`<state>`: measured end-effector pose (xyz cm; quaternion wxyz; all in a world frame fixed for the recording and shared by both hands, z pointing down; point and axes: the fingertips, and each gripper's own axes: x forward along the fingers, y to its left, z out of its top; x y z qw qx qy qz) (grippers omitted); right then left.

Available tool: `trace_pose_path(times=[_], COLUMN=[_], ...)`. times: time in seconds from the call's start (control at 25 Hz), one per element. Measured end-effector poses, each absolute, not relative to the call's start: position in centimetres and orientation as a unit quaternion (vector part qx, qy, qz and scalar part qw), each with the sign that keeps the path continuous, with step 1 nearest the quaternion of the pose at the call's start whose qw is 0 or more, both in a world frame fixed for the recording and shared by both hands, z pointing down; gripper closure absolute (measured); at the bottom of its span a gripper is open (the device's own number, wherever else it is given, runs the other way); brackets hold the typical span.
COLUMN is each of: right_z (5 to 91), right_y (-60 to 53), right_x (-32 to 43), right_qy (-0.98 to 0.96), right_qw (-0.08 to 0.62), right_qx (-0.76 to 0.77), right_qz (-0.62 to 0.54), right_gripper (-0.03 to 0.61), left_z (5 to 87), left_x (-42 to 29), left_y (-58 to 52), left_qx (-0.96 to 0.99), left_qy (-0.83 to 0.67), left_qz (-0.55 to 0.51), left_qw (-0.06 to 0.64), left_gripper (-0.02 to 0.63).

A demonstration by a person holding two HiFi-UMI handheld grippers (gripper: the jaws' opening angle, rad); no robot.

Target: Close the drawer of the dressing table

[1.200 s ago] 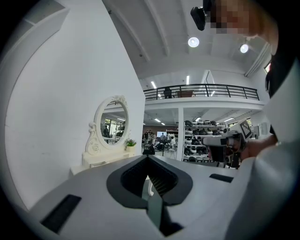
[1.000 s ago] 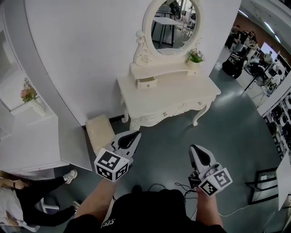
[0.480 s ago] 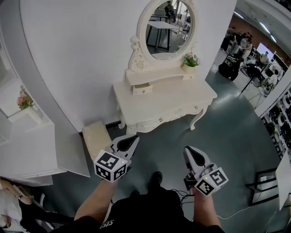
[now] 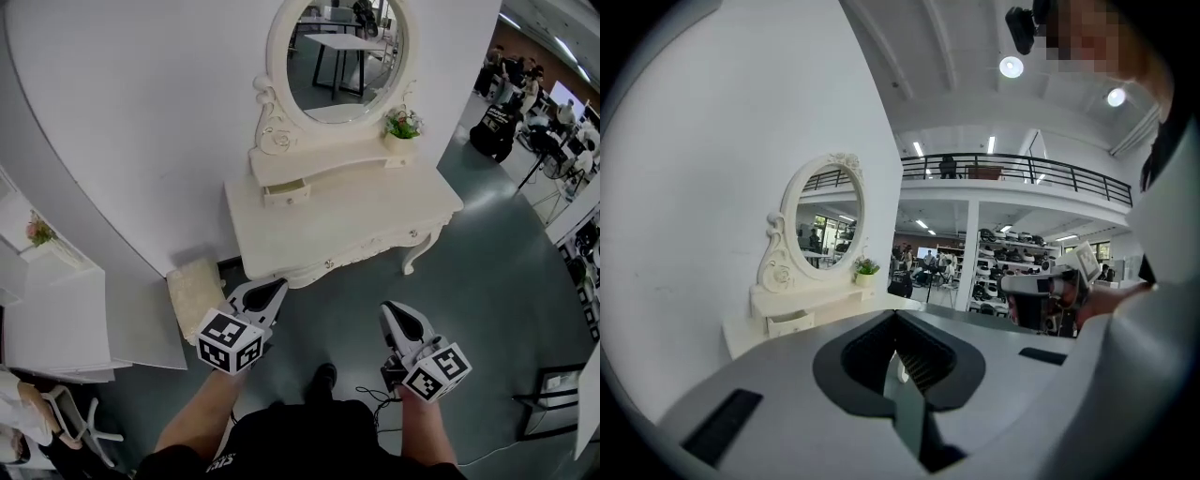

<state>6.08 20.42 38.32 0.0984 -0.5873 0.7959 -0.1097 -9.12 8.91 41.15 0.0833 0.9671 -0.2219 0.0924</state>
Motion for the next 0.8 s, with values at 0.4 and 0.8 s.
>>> trace_pose_path(times=[0.4, 0.8], right_z=[38.8, 40.1], right_y=[15.3, 13.4], right_x=[14.9, 16.2], right_qy=[0.806, 0.819], right_qw=[0.109, 0.109], right_qx=[-0.568, -0.544], right_qz=[-0.126, -0.146], right_gripper=[0.568, 0.568], left_z=[41.1, 41.7], left_x=[-2.2, -1.1], left_y=[4.3, 2.8], left_qx=[0.954, 0.945], left_qy=[-0.262, -0.292], left_qz=[0.109, 0.111], left_qw=[0.092, 0.099], left_gripper=[0.609, 0.609])
